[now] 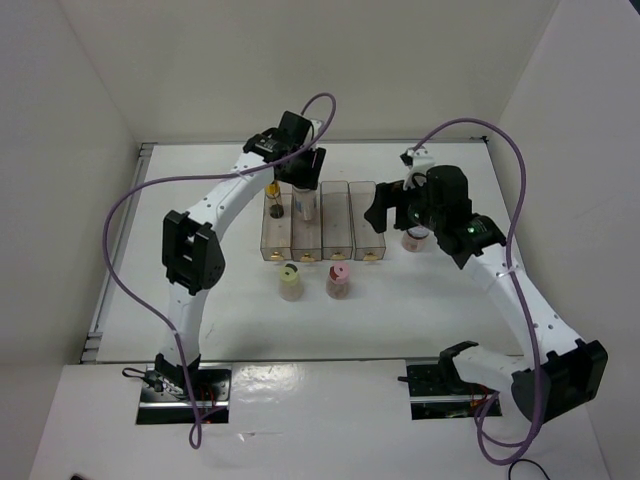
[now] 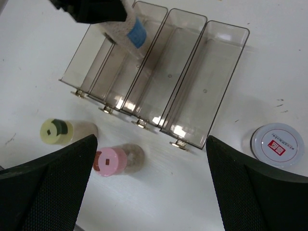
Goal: Organize the condiment bottles
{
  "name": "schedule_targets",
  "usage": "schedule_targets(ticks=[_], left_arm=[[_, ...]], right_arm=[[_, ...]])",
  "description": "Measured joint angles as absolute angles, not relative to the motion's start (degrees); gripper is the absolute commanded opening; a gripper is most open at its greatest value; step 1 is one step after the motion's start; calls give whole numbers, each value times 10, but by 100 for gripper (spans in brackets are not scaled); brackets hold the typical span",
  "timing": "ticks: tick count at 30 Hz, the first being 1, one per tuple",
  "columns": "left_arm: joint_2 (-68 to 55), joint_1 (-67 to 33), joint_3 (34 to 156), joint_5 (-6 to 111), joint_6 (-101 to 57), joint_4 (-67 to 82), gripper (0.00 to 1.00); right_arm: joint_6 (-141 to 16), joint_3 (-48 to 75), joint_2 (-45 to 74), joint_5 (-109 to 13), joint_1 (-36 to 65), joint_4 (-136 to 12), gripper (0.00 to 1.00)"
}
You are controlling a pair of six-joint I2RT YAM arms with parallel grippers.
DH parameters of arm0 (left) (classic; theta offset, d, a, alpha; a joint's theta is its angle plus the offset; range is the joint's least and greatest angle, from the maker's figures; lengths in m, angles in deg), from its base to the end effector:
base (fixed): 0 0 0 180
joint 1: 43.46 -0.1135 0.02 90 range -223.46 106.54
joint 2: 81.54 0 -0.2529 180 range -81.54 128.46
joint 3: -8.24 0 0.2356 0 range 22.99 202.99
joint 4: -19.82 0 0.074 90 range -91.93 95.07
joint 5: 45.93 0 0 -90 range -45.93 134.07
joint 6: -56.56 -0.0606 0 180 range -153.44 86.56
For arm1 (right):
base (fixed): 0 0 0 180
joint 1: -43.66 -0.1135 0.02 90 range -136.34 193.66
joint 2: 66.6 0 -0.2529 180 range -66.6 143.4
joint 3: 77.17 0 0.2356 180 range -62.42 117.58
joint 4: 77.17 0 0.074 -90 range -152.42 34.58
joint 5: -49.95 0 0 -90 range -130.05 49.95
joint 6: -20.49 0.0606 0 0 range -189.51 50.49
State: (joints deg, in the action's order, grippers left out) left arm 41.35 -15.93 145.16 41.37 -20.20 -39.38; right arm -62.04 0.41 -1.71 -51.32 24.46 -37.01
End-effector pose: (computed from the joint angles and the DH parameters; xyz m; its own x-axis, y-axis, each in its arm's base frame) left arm 0.4276 -0.2197 0.2876 -0.7112 0.1127 -0.6939 0.2767 0.9523 -0.1289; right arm 0.2425 0.0970 0.3327 -0.4951 -0.0374 -0.8680 -0.4255 0.8815 0.2047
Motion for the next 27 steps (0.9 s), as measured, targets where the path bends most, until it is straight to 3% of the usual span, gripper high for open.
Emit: schedule_targets(ticks=[15,24,27], left_arm=[[463,-159,1471,396,-199,-370,60],[466,-155,1475,386,-199,-366,99],[466,-152,1478,382,-198,-370,100]], right_arm=[[-661,-14,-7,-499,129,-353,98],[-667,-15,55,-464,47,-352,98],[-667,-16,64,-457,44,-353,98]])
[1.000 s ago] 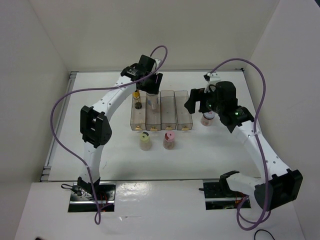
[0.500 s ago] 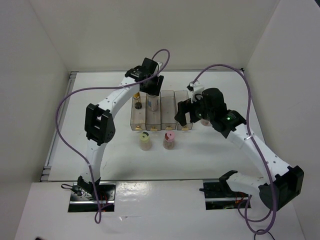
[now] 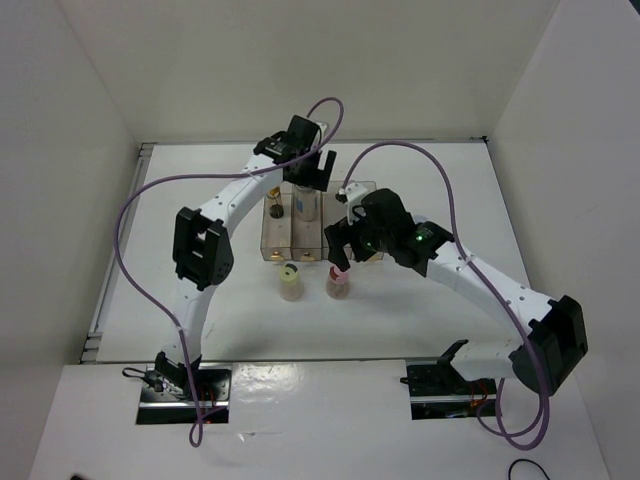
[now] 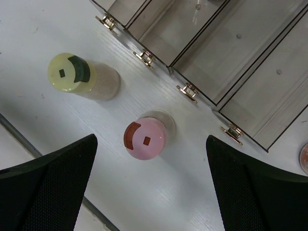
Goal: Organize the condiment bottles
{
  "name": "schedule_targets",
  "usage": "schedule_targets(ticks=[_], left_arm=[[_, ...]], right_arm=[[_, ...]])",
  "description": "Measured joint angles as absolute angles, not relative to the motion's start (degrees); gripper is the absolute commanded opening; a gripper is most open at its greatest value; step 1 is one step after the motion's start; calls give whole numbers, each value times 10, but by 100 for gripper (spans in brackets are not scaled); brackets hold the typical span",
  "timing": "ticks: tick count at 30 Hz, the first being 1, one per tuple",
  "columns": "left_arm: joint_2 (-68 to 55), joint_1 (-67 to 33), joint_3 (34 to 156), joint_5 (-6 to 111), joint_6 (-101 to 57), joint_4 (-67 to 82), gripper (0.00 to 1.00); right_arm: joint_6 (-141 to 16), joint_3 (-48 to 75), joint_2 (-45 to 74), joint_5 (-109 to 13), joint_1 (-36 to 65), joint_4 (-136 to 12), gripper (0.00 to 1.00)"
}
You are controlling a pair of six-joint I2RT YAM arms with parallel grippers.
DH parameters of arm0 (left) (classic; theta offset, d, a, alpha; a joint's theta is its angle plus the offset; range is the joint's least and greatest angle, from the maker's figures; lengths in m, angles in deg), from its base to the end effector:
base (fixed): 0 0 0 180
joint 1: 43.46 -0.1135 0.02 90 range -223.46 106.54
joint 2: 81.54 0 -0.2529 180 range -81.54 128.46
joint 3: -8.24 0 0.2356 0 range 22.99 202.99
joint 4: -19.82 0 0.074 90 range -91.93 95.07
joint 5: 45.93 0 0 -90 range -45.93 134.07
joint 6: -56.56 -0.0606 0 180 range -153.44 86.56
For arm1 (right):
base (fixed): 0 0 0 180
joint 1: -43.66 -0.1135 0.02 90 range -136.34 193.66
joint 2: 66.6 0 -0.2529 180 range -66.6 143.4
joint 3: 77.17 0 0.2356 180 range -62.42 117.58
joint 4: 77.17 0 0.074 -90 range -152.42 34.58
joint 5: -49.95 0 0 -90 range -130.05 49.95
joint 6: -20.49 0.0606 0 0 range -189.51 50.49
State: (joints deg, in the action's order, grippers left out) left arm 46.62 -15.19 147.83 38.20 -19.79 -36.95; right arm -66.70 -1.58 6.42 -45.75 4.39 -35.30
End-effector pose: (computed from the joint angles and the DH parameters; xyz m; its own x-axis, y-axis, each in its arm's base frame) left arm 0.4447 -0.2321 0.2635 -0.7050 0.1126 -0.7002 0.2485 0.9639 -0.0952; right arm 0.2172 0.1853 0.2809 -0.5236 -0.3651 -0.7698 -0.6645 0.7405 0.1008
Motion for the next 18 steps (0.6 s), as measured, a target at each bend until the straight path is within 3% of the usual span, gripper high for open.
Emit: schedule_targets(ticks=[10,18], left_arm=[[455,-144,1571,371,-196,-422,100],[438,-150,1816,327,-194,-520,100]], right_arm=[[-667,-20,112,-439,13,-353,98],[-655,-30,125,-420,-10,-353,94]])
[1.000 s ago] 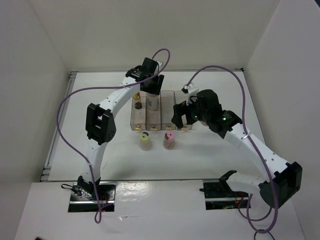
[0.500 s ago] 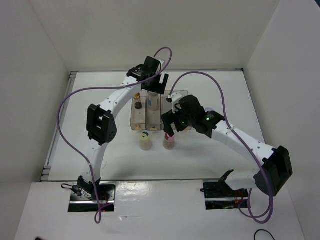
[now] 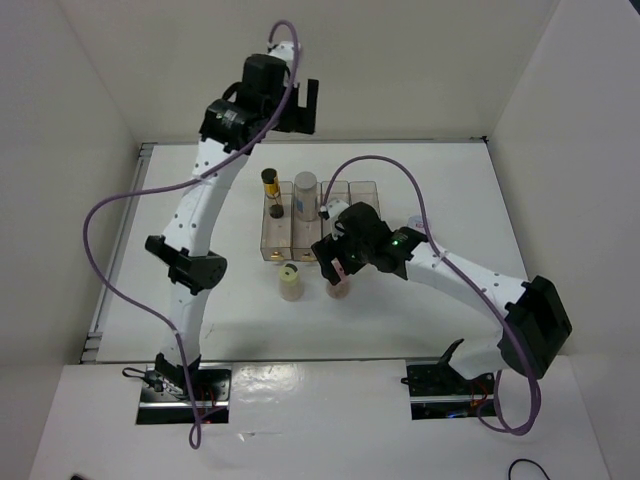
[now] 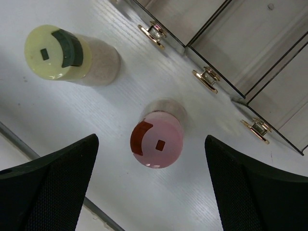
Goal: Organize the condiment bottles
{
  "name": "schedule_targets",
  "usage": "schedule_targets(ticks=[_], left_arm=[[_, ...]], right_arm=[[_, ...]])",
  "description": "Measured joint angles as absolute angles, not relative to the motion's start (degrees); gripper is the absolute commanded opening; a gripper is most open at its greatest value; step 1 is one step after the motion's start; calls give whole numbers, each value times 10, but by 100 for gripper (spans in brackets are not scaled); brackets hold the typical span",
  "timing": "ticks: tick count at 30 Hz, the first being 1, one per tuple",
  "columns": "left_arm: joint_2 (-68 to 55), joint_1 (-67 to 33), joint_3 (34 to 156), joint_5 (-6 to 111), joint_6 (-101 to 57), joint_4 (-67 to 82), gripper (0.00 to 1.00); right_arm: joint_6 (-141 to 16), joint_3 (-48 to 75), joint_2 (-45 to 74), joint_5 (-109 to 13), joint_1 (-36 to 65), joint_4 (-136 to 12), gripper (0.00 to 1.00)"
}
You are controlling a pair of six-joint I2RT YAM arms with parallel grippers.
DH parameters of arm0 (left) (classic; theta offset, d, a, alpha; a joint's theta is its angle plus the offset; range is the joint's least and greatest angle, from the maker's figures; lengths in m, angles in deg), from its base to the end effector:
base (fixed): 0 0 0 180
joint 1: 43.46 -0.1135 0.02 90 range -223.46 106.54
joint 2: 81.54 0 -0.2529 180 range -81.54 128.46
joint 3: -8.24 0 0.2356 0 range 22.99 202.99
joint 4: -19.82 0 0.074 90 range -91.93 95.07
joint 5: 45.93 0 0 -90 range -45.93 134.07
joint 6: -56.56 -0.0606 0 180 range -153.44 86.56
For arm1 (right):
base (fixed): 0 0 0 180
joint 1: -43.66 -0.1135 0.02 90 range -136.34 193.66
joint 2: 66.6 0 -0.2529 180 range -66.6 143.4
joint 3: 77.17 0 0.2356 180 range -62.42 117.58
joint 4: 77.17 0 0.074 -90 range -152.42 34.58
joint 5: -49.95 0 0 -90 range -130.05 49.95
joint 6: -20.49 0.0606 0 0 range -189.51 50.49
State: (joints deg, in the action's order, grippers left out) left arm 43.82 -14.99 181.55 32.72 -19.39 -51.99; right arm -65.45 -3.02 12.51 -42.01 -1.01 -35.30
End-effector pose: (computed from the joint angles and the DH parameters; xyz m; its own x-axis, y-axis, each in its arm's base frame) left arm 0.3979 -0.2022 0.4407 -0.4200 -0.0430 -0.9065 0.2136 0.9661 -0.1448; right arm 0.2112 0.2117 0.2433 -0.5683 -0.4623 -0.6807 -0.6807 0.7289 0.0733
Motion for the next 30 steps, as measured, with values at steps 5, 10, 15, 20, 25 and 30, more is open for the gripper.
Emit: schedule_targets(ticks=[5,10,15,20,25,30], left_arm=[[385,-175,1831,294,-183,-544,100],[333,-189,1787,257,-183,-566,100],[283,-188,1739,229,-183,-583,100],[226,-188,1693,203,-183,-584,100],[176,-188,1638,175,-181,-589,100],[99,-204,1526,165,-164,-573,100]], right_arm=[[-645,-31,145,-401,-10,-355,90],[-638,-32,186,-393,-11,-356,81],[-629,-36,195,-383,-12,-357,67],[-624,-36,195,-377,-13,-358,23],[-624,-33,195,-379,-14,-351,1],[-623,8,190,-385,-16,-313,0]])
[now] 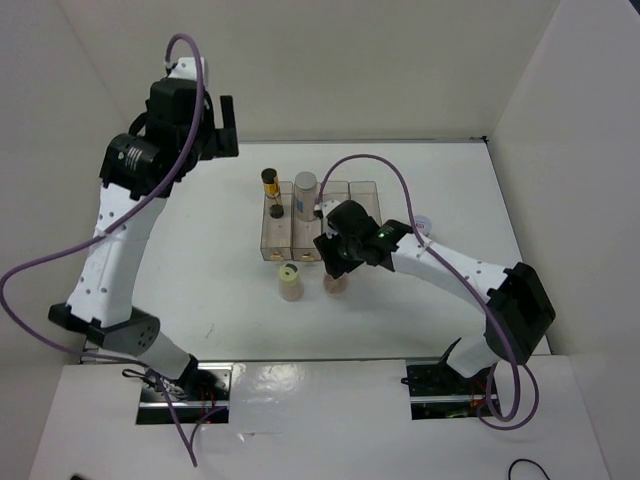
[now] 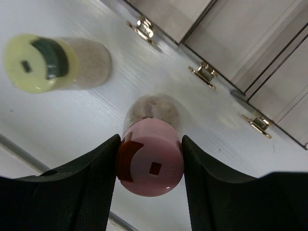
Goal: Organize the condiment bottles
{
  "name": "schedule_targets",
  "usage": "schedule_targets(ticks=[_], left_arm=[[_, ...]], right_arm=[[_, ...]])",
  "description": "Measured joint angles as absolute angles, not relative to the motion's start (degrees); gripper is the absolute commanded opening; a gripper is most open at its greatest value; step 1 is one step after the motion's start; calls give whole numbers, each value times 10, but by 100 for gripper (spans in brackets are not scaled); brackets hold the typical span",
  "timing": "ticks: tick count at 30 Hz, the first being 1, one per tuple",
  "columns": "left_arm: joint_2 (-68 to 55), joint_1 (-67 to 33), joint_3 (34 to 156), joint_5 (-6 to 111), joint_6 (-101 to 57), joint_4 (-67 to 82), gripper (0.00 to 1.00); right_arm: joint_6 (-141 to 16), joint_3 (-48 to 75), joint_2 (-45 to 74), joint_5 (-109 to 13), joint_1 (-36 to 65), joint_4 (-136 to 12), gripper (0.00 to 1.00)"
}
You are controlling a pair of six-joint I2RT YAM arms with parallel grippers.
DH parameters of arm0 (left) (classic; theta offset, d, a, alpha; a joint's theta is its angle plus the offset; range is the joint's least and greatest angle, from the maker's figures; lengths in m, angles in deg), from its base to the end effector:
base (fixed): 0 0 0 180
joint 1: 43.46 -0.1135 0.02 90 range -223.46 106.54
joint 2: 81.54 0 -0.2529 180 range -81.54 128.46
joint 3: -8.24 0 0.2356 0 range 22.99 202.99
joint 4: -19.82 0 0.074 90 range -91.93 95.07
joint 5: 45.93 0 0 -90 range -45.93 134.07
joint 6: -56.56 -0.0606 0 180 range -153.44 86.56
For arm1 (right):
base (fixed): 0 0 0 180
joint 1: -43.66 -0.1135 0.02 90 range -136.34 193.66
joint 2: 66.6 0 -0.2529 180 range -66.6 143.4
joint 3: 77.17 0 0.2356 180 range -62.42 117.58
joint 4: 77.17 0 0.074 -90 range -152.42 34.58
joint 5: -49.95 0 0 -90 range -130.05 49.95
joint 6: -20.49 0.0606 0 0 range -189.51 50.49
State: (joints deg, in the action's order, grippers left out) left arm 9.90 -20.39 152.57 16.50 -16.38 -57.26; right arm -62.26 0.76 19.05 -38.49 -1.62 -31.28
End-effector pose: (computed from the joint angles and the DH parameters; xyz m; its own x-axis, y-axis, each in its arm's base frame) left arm 0.2732 -0.0859 0.5019 -0.3484 -0.1343 -0.9277 -0.1499 0.9849 -0.0863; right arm 0.2222 0.2220 0.2257 -0.6501 -0.4772 -0.5913 -0.6219 0.7813 0.0531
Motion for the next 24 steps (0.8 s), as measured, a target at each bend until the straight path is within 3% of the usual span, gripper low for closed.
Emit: schedule_targets(ticks=[11,18,24], left_arm=[[-179,-292,1047,167,-91,-427,100],[-211,-312,925,227,-62,-376,100],[-241,-331,843,275,-40,-362,100]], right_arm=[[-622,219,172,-346,-17,-260,0],[-664,279,195,-279,33,-261,0],[-688,281,293,-259,111,-279,0]])
